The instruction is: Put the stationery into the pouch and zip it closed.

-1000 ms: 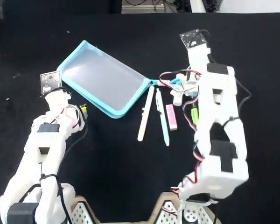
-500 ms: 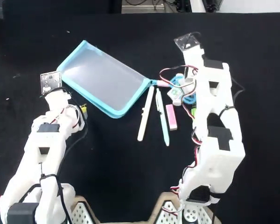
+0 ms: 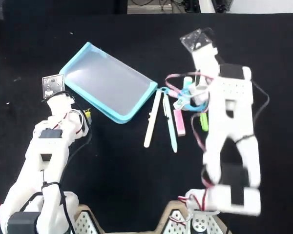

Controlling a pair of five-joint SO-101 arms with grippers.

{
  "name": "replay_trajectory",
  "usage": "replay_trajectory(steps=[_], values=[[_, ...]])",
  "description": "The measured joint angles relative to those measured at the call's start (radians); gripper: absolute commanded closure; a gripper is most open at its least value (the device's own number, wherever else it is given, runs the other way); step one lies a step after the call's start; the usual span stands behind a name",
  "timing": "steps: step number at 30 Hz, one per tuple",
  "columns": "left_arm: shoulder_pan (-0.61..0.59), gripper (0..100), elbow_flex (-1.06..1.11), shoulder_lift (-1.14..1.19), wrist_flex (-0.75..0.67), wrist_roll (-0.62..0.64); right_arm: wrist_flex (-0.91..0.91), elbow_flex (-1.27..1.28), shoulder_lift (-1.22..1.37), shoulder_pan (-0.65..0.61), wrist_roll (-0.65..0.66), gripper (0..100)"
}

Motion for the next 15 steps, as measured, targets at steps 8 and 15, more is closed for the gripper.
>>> replay_trajectory(steps=[8, 15], values=[[0.000, 80, 0.000, 0.000, 0.000, 0.000, 0.006, 0.359, -0.454, -0.078, 0.002, 98.8], [0.000, 80, 0.000, 0.000, 0.000, 0.000, 0.006, 0.680, -0.825, -0.080, 0.068, 89.8]])
